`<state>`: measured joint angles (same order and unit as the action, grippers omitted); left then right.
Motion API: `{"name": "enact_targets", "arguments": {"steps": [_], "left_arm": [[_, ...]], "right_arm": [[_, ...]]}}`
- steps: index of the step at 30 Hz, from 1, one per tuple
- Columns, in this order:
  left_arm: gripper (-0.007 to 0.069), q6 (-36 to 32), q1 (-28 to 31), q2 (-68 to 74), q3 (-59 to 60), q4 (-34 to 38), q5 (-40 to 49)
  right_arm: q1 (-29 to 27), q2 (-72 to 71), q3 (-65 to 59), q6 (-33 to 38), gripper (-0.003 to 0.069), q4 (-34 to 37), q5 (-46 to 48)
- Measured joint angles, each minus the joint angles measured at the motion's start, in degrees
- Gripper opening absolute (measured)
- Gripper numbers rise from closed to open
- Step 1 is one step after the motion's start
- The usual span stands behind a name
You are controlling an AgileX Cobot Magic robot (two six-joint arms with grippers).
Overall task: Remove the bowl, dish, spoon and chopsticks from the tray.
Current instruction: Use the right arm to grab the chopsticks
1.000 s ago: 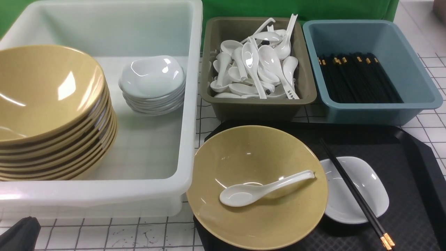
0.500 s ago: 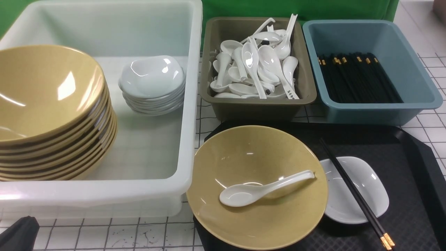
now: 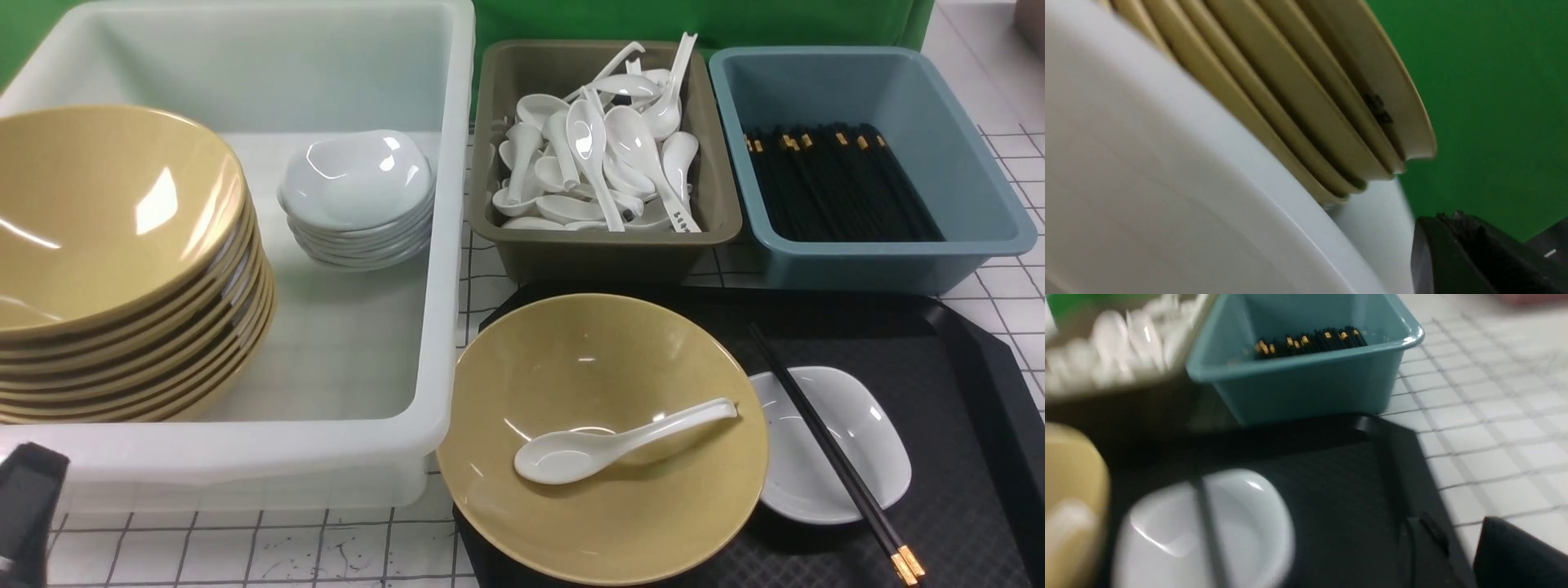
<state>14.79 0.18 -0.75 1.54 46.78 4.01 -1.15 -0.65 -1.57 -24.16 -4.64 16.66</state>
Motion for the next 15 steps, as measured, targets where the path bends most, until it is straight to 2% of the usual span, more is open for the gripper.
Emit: {"name": "enact_targets", "arguments": {"steps": [2,4,5,7,8,10,13,15], "left_arm": [[-0.0013,2.84,0.00,0.00,0.00,7.39,-0.43],[-0.0013,4.80,0.00,0.00,0.00,16.20,-1.19],[-0.0013,4.81,0.00,0.00,0.00,16.69,-1.34],[-0.0013,4.42,0.00,0.00,0.00,20.02,-1.76],[-0.0013,4.35,0.00,0.00,0.00,20.37,-1.81],[-0.0013,4.21,0.00,0.00,0.00,21.21,-1.88],[-0.0013,2.38,0.00,0.00,-0.08,20.83,-0.89],[-0.0013,-3.31,0.00,0.00,-1.97,18.30,2.68]], "right_arm": [[0.00,0.00,0.00,-8.05,0.0236,2.78,-1.00],[0.00,0.00,0.00,-24.94,0.0236,6.72,-2.16],[0.00,0.00,0.00,-26.17,0.0236,6.86,-2.17],[0.00,0.00,0.00,-35.80,0.0236,7.81,-2.31],[0.00,0.00,0.00,-38.32,0.0236,8.04,-2.38],[0.00,0.00,-0.06,-39.60,0.0236,8.10,-2.34],[0.00,0.00,-0.06,-36.65,0.0236,8.10,-1.76],[0.05,0.00,-0.06,-34.75,0.0236,8.10,-1.52]]}}
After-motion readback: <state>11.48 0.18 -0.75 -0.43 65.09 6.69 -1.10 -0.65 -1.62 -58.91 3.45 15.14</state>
